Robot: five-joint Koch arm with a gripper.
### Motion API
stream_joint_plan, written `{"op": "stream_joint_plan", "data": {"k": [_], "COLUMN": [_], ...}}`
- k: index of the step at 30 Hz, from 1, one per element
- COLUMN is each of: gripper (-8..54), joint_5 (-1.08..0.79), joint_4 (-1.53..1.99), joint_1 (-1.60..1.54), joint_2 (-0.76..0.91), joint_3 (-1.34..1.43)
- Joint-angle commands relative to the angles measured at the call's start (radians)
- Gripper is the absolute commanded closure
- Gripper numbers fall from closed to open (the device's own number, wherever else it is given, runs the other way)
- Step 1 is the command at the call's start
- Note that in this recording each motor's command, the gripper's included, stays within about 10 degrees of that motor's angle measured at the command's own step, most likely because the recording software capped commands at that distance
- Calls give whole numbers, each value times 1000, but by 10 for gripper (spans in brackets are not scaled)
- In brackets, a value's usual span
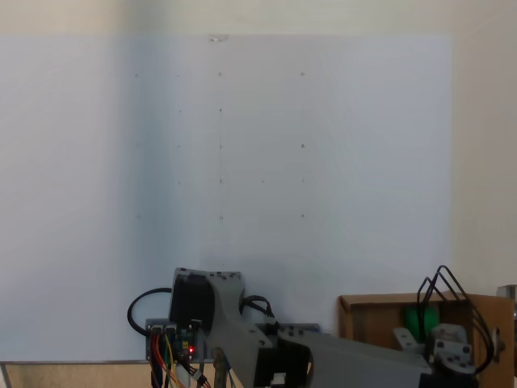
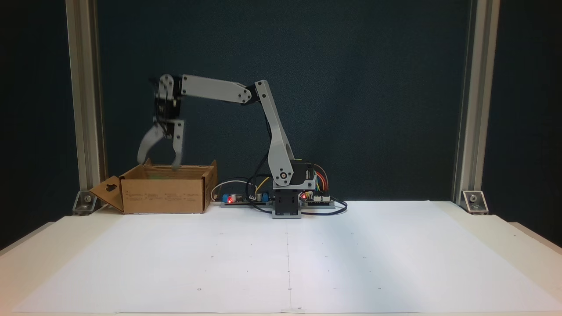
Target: Grasp a green dice and put it in the bin.
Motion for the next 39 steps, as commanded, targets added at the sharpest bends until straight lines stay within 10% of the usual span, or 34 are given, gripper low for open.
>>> {"op": "stream_joint_plan", "data": {"k": [1, 12, 28, 39], "gripper": [9, 15, 15, 22], "joint_5": [-55, 204, 321, 291], "joint_4": [-14, -213, -328, -659], "joint_1": [-2, -149, -1183, -1405], "joint_2": [11, 227, 523, 680], "joint_3": [-6, -6, 28, 857]}}
